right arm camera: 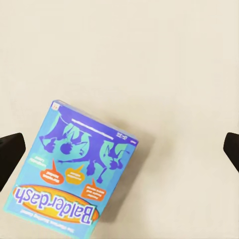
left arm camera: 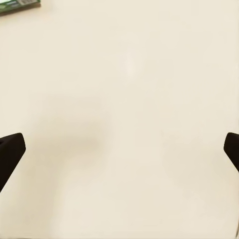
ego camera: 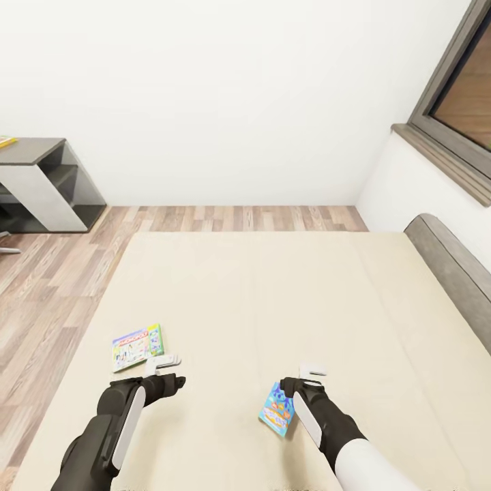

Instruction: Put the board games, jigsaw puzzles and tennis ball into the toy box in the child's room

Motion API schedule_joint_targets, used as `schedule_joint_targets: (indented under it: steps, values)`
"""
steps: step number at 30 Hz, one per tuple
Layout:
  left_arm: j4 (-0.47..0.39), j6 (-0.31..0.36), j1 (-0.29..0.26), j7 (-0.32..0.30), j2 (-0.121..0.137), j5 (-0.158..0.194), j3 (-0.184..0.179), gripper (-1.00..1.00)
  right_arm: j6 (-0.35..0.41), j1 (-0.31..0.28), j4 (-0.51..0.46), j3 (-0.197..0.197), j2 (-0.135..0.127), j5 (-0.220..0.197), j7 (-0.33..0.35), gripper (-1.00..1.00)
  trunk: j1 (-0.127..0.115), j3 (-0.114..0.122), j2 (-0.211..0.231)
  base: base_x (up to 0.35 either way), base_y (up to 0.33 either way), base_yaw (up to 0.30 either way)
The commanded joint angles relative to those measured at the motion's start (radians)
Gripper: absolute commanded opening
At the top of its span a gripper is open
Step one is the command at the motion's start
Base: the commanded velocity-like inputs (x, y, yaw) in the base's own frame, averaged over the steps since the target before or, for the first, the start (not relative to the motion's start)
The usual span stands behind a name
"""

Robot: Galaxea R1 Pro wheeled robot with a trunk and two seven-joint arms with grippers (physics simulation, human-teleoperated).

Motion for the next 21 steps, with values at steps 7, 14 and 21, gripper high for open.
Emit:
schedule_joint_targets:
  steps: [7, 14, 21]
  values:
    - [-0.001, 0.005, -0.001, 0.002, -0.001, 0.008, 0.002, 1.00, 0.003, -0.001, -0.003, 0.005, 0.000, -0.008, -0.010, 1.00, 0.000, -0.013, -0.002, 0.000, 0.000, 0.000]
    - [-0.001, 0.005, -0.001, 0.002, -0.001, 0.008, 0.001, 1.00, 0.004, -0.001, -0.003, 0.005, 0.001, -0.008, -0.010, 1.00, 0.000, -0.024, -0.002, 0.000, 0.000, 0.000]
    - [-0.001, 0.005, -0.001, 0.002, -0.002, 0.008, 0.001, 1.00, 0.005, -0.002, -0.003, 0.006, 0.001, -0.008, -0.011, 1.00, 0.000, -0.036, -0.002, 0.000, 0.000, 0.000]
